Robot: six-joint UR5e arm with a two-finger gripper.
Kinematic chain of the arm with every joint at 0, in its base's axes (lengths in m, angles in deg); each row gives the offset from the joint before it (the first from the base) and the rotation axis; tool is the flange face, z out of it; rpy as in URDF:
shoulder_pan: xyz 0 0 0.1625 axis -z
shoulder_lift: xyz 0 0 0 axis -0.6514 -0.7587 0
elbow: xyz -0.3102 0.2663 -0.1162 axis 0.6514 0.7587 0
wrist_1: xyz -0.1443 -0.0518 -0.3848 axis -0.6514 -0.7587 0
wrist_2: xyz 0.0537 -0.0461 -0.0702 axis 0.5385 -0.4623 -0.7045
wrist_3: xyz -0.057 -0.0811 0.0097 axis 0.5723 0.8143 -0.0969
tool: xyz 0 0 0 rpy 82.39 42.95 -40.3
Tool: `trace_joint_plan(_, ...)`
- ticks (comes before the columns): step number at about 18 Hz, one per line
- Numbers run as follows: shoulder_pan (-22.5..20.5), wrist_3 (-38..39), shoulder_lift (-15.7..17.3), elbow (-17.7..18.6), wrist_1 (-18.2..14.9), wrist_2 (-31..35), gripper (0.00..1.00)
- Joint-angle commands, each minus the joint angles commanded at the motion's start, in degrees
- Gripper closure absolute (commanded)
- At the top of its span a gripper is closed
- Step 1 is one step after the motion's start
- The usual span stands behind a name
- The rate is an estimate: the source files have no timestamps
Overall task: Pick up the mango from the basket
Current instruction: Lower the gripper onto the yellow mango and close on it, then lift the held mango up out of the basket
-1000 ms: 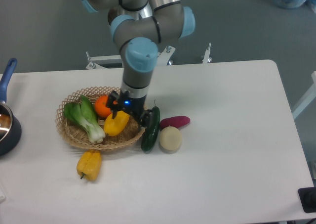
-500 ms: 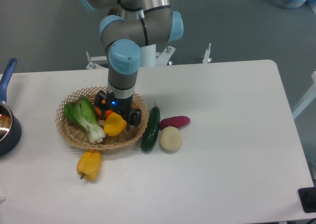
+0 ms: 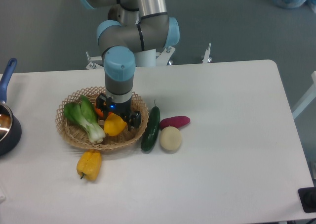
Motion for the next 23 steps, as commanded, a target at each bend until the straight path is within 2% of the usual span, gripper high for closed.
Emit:
trace_joint_plan(4, 1.76, 1.23, -1.06, -0.53, 0.00, 4.75, 0.01)
trace_joint_plan(5, 1.76, 2.28, -0.97, -0.53, 0.00, 4.75, 0.15)
trace_joint_plan(11, 1.76, 4.40, -1.15, -2.29, -0.09, 3.97, 0.76)
trace_joint_plan(18, 0.27, 4.40, -0.71, -4.22, -0.61, -0.34, 0.78)
trace_joint_plan(23, -5.52, 3.87, 1.22, -5.36, -0.79, -3.23, 0.79)
